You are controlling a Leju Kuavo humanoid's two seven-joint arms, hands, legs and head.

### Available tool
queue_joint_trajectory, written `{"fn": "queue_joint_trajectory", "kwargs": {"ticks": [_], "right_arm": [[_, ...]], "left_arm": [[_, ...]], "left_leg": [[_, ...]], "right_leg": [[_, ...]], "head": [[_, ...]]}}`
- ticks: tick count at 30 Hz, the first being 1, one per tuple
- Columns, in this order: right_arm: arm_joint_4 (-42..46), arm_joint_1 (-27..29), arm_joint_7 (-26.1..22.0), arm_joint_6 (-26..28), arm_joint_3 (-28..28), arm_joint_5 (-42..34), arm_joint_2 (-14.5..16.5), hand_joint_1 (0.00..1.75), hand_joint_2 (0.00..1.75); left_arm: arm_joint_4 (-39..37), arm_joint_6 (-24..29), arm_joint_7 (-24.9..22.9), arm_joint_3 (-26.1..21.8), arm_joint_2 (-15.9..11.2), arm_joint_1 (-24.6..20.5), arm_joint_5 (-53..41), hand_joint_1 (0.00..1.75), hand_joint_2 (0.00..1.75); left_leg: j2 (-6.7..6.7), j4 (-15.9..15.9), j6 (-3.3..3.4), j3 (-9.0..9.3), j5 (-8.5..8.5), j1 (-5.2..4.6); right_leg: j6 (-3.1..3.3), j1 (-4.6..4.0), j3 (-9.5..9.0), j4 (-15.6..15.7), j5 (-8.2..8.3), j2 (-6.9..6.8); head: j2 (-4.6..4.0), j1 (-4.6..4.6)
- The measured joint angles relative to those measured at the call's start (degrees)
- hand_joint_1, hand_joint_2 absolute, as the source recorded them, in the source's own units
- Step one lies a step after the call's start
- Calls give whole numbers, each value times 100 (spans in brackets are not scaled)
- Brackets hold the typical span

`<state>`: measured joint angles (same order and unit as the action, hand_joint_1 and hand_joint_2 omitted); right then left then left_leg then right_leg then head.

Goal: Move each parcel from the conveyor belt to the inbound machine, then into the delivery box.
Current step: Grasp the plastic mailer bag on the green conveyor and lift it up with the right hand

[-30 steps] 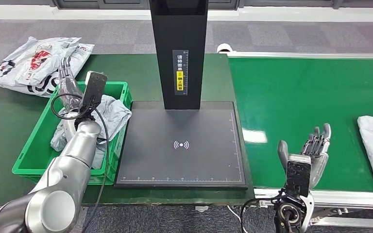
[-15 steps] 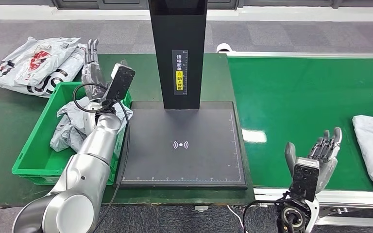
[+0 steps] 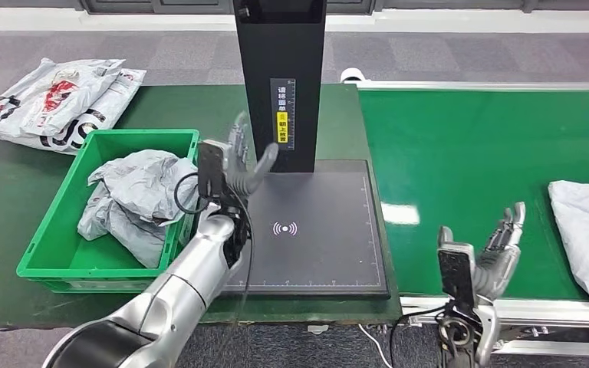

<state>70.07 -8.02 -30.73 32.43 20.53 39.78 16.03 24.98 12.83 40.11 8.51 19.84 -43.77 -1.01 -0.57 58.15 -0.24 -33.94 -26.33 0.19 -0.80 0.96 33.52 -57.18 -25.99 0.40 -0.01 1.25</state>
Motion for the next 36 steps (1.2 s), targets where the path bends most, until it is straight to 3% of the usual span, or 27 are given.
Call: {"fn": "queue_joint_trajectory", "kwargs": {"ticks": [2,4,10,15,22,29,36], "right_arm": [[-972,-494,-7,408,-26,176,-155,0,175],[-1718,-873,276,652,-31,609,-288,0,175],[-2879,-1420,1140,748,212,2041,-598,0,175],[-3189,-1547,1535,774,423,2570,-752,0,175],[-3367,-1657,2923,777,935,4104,-1123,0,175],[-3423,-1666,3236,778,1125,4416,-1320,0,175],[-3589,-1566,5029,778,1140,5012,-1743,0,175]], "left_arm": [[10,25,7,221,-32,222,-112,0,175],[-9,52,7,348,-72,398,-238,0,175],[-167,128,7,402,-100,633,-398,0,175],[-258,170,4,404,-100,666,-445,0,175],[-349,178,-14,403,-115,711,-497,0,175],[-391,208,-14,403,-124,746,-556,0,175],[-421,340,-80,402,-125,773,-760,0,175]], "left_leg": [[14,2,1,8,1,-1],[8,3,2,10,5,-1],[-18,2,-8,3,14,1],[-17,2,-7,-2,12,0],[-36,3,-5,-5,13,-1],[-29,3,-6,-4,12,-1],[-35,3,-4,-8,11,-2]], "right_leg": [[-2,1,3,1,3,10],[-2,0,4,2,5,4],[1,-1,6,-4,5,-13],[1,0,9,-1,4,-12],[0,1,5,0,4,-28],[0,0,11,0,5,-21],[0,1,9,0,4,-27]], "head": [[1,0],[1,1],[-2,0],[-1,0],[0,0],[0,1],[-1,0]]}}
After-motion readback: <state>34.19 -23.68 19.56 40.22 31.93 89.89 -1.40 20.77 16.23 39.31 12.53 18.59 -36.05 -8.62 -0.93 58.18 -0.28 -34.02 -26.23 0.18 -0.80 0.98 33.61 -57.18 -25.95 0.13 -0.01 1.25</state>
